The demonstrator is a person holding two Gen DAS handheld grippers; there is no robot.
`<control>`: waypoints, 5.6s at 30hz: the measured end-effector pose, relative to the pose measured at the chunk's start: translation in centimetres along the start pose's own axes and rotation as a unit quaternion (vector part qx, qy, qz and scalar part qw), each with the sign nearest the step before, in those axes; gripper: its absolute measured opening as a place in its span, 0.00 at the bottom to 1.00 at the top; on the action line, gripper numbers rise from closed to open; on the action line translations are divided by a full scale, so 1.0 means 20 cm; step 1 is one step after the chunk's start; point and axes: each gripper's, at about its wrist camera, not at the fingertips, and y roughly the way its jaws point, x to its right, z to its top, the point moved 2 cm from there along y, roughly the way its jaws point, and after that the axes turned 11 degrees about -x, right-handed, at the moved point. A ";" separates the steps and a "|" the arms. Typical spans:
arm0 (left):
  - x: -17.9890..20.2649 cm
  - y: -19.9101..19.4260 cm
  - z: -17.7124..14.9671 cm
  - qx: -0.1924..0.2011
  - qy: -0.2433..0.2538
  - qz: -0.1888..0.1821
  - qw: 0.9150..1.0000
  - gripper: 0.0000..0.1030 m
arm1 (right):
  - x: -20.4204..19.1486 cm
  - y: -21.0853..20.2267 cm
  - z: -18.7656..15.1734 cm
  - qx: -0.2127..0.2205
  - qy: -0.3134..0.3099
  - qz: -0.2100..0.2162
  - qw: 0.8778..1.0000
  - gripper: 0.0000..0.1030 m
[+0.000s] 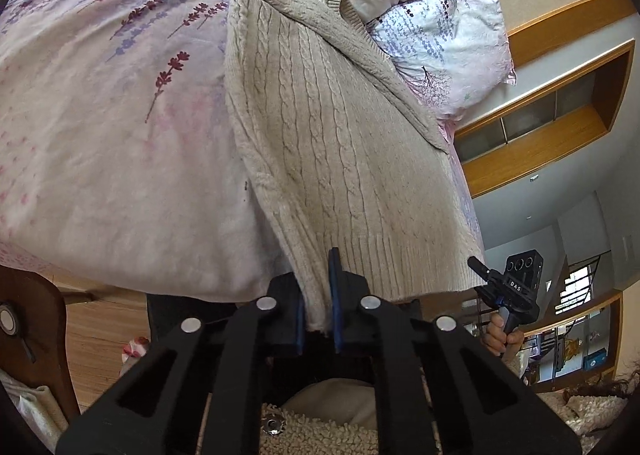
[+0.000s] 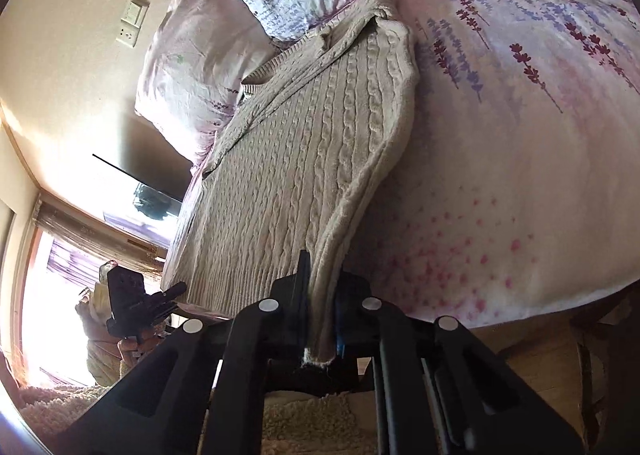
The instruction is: Fold small clothes
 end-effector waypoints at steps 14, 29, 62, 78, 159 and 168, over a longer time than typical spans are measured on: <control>0.13 -0.34 0.27 0.147 0.052 0.053 0.986 0.06 | -0.26 -0.27 0.20 0.174 -0.088 -0.050 0.980 0.08; 0.35 -0.47 0.88 0.239 0.093 0.099 0.961 0.06 | -0.57 -0.26 0.58 0.308 -0.193 -0.151 0.919 0.07; 0.01 0.23 1.70 0.149 -0.023 0.108 0.983 0.44 | -0.03 0.37 1.49 0.207 0.057 -0.172 0.961 0.54; -0.06 0.04 1.24 0.119 0.044 0.158 0.979 0.55 | 0.07 0.18 1.03 0.144 0.010 -0.242 0.959 0.43; -0.28 0.03 1.34 0.101 -0.048 0.067 0.991 0.63 | -0.43 0.75 1.15 0.068 -0.140 -0.360 0.920 0.57; -0.24 0.11 1.36 0.087 -0.029 0.068 0.993 0.66 | -0.37 0.78 1.16 0.051 -0.125 -0.355 0.925 0.65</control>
